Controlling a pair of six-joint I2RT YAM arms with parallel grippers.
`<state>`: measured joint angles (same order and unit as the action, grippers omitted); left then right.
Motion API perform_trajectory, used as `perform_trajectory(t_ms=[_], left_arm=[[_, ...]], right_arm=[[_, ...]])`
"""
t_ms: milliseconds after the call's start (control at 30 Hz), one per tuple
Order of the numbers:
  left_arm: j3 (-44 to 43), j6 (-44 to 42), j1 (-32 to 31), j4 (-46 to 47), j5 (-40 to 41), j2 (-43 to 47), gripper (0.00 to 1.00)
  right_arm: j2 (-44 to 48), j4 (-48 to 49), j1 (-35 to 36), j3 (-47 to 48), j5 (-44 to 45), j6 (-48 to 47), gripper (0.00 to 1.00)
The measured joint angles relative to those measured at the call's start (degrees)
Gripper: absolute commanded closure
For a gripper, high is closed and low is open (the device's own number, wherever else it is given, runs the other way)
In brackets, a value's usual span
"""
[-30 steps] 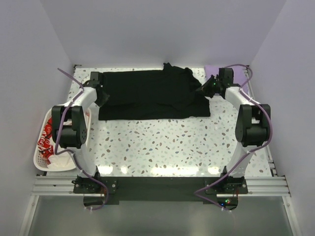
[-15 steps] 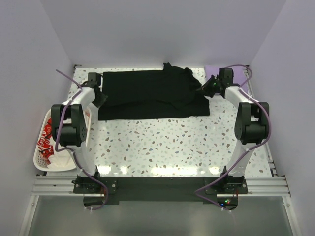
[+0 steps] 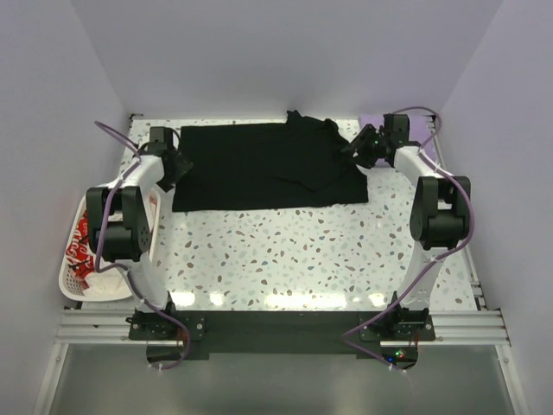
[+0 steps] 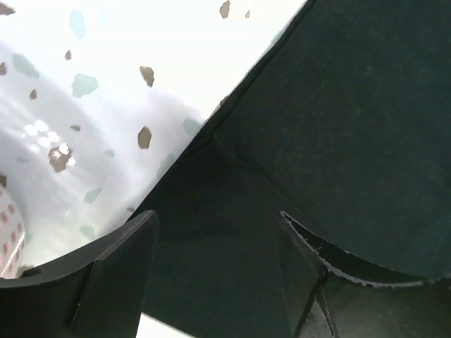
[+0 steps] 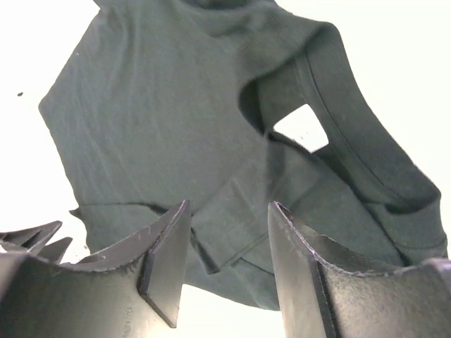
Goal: Fold and stack the t-shirts
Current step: Fold the tshirt
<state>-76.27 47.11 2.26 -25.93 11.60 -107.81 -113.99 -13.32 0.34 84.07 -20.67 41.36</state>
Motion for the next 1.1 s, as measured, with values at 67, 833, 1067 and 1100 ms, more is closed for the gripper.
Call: perform_trajectory(t_ms=[67,833,1067,1100], left_arm=[[1.99,0.15,0.04,0.72,-0.57,2.38,0.28],[18.36,1.9,-5.66,8.44,-6.29,11.74,0.28],[18.43,1.92,-5.66,8.72,-6.75,11.72,0.28],[18.43,1.9,-5.66,8.72,-6.78,11.72,0.29]], right_arm=[[0.22,-0.24,0.0,0.72,0.35,-1.11,0.48],[3.37,5.14,11.52,-12.57,6.29,-4.33,0.3],[2.49,9.33,10.99,-15.13,6.47,-3.43,0.3],[2.49,9.81,10.99,-15.23,6.49,-3.39,0.3]])
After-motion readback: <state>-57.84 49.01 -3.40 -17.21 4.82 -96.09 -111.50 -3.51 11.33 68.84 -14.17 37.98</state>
